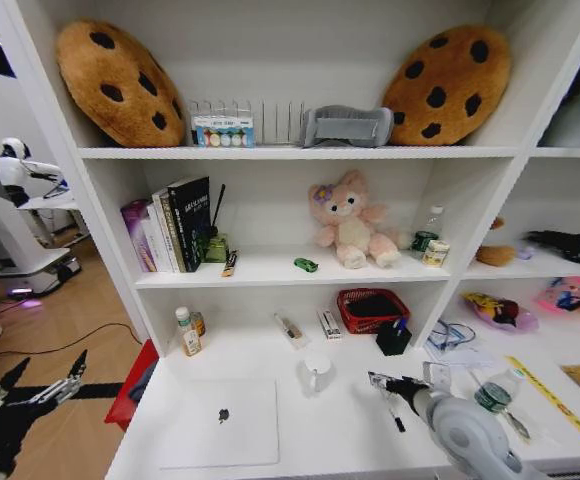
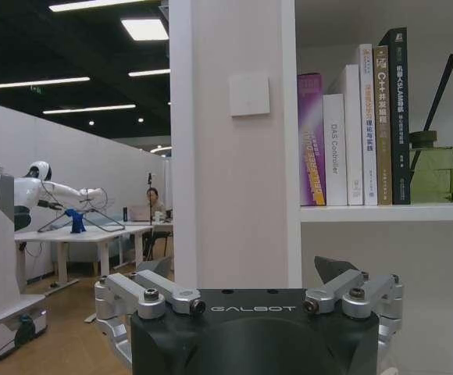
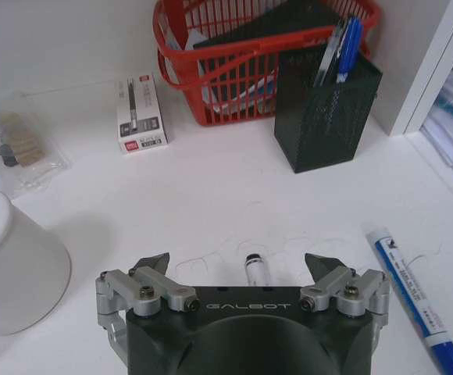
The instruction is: Organize the objects on the table.
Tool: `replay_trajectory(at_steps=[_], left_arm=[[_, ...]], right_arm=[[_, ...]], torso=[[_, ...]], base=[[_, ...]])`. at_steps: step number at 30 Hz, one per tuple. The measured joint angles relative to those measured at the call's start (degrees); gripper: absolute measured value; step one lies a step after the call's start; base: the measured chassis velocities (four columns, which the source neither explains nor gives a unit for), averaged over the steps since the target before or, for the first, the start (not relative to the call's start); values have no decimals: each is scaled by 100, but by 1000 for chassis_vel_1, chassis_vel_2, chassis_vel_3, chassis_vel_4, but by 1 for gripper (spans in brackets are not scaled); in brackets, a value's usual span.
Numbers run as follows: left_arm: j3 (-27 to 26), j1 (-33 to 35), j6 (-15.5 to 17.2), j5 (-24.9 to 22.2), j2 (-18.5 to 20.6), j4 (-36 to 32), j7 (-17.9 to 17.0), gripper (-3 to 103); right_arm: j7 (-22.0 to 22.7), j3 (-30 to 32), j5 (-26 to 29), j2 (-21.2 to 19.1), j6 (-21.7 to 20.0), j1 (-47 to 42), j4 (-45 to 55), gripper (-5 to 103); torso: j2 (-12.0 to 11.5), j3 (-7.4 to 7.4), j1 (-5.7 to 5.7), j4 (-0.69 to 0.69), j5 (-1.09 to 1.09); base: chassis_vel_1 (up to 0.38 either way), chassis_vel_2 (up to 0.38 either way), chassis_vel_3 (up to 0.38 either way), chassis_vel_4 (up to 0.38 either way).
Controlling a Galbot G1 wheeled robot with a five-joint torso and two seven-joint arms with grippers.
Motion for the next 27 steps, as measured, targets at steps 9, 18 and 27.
replay_trajectory(at_steps=[9,18,27], left_arm=[[0,0,0,0,0,0,0,100],[0,0,0,0,0,0,0,100],[0,0,0,0,0,0,0,100]], right_arm=[[259,-509,91,-84,-49,495,-766,93],[265,-705,-37,-76,-12,659,-969,55],[330,-729,-67,-67,-1,582,-891,23]], torso=[[0,0,0,0,0],[1,-1,0,-1,-4],[1,-1,-1,0,-1]], base=[[0,0,0,0],[0,0,0,0],[0,0,0,0]])
